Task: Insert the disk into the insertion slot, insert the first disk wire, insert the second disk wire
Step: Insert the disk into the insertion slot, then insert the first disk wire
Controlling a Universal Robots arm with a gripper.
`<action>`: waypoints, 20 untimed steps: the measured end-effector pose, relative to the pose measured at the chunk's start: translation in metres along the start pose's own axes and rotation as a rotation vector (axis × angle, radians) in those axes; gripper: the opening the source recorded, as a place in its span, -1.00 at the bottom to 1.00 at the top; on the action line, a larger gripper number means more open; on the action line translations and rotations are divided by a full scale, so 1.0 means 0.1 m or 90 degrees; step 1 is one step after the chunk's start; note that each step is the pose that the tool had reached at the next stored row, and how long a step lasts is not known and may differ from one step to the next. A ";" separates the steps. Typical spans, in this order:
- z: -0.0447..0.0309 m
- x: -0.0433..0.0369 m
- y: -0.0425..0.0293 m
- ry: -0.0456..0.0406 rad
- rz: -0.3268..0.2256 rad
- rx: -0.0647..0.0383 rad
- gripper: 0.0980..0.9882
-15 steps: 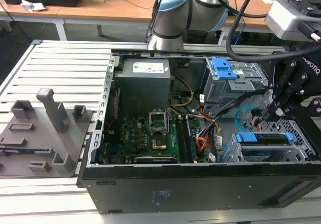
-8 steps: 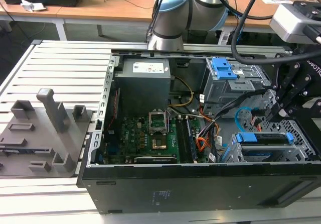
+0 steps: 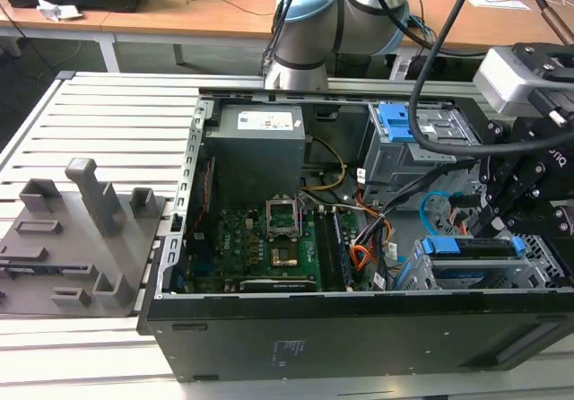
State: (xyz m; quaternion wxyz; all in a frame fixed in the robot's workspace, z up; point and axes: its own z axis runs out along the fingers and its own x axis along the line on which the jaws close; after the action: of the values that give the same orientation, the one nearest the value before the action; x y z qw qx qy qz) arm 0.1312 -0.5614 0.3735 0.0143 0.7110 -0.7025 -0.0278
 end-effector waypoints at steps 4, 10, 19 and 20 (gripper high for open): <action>0.114 0.006 -0.074 0.0001 0.000 0.000 -0.98; 0.180 0.007 -0.096 0.0001 0.000 -0.001 -0.98; 0.180 0.007 -0.099 0.0001 0.000 0.000 -0.98; 0.180 0.007 -0.099 0.0001 0.000 -0.001 -0.98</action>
State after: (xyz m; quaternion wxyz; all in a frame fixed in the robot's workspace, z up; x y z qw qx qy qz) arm 0.1401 -0.5617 0.3549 0.0147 0.7109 -0.7025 -0.0280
